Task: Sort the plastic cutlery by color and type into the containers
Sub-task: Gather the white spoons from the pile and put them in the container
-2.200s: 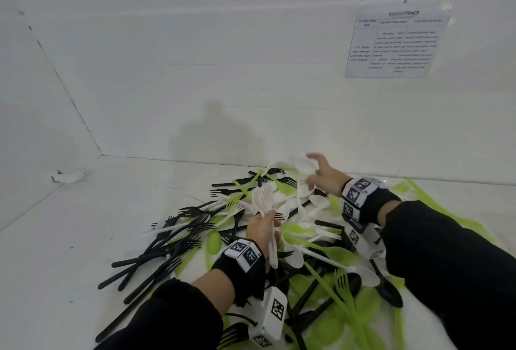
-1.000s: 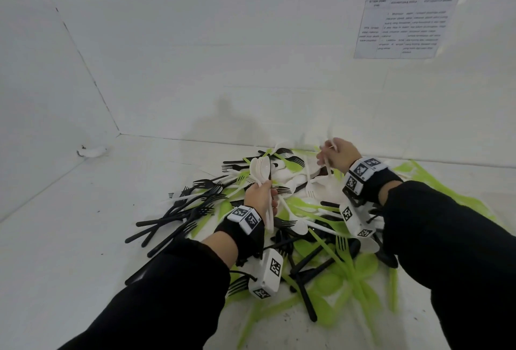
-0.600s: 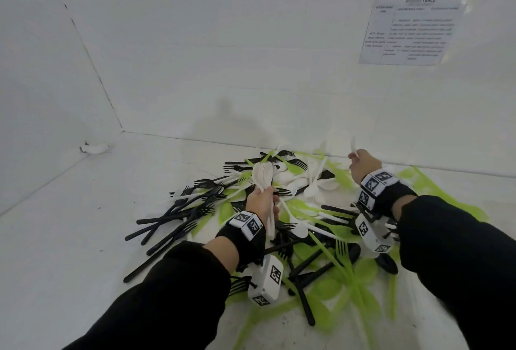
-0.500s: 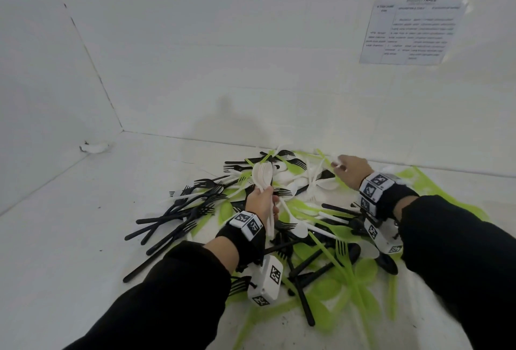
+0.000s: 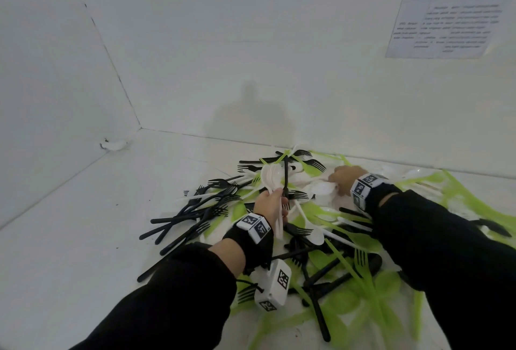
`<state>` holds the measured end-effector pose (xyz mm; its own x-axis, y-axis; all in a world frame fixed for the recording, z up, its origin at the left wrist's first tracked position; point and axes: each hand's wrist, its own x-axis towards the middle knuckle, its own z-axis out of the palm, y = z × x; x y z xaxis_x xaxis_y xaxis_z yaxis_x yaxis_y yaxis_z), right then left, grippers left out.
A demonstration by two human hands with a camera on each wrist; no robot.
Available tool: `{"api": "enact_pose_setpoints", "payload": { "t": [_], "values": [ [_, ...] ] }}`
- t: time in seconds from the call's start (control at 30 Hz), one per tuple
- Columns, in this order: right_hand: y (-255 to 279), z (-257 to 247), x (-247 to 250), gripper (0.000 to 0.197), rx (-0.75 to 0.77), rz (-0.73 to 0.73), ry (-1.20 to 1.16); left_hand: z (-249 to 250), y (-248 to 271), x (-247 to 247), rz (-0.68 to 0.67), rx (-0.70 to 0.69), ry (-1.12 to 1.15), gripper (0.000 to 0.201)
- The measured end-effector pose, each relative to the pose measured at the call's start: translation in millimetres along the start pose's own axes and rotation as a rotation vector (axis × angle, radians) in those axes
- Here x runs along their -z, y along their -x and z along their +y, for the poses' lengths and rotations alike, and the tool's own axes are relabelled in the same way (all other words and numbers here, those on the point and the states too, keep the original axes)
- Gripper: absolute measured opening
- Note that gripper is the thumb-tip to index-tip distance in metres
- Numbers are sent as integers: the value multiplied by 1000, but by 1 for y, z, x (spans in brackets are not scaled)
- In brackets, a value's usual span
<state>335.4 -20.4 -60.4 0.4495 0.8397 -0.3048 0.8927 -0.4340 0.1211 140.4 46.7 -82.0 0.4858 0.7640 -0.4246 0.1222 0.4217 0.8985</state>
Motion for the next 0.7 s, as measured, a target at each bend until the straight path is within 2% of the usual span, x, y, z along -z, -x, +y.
{"api": "enact_pose_setpoints", "payload": {
  "t": [0.1, 0.2, 0.27, 0.33, 0.4, 0.47, 0.53, 0.63, 0.7],
  "values": [
    [3, 11, 3, 37, -85, 95, -52, 1, -1, -2, 8, -4, 10, 22],
    [9, 18, 5, 38, -130, 151, -220, 1, -1, -3, 6, -2, 10, 23],
    [13, 21, 7, 28, -128, 191, -313, 0, 1, -5, 5, 2, 3, 25],
    [19, 22, 11, 5, -127, 245, -347, 0, 3, -7, -1, 0, -3, 26],
    [21, 20, 13, 19, -132, 335, -373, -2, 5, -9, -12, -11, -10, 24],
    [23, 16, 14, 15, -110, 389, -435, -3, 7, -11, -12, -20, -18, 21],
    [24, 10, 12, 25, -51, 326, -440, -5, 9, -11, -12, -22, -23, 17],
    [32, 2, 2, 21, -9, 100, -245, -7, 11, -11, -15, -28, -27, 11],
    [35, -1, -6, 35, -6, -37, -155, -8, 12, -10, -14, -33, -36, 11]
  ]
}}
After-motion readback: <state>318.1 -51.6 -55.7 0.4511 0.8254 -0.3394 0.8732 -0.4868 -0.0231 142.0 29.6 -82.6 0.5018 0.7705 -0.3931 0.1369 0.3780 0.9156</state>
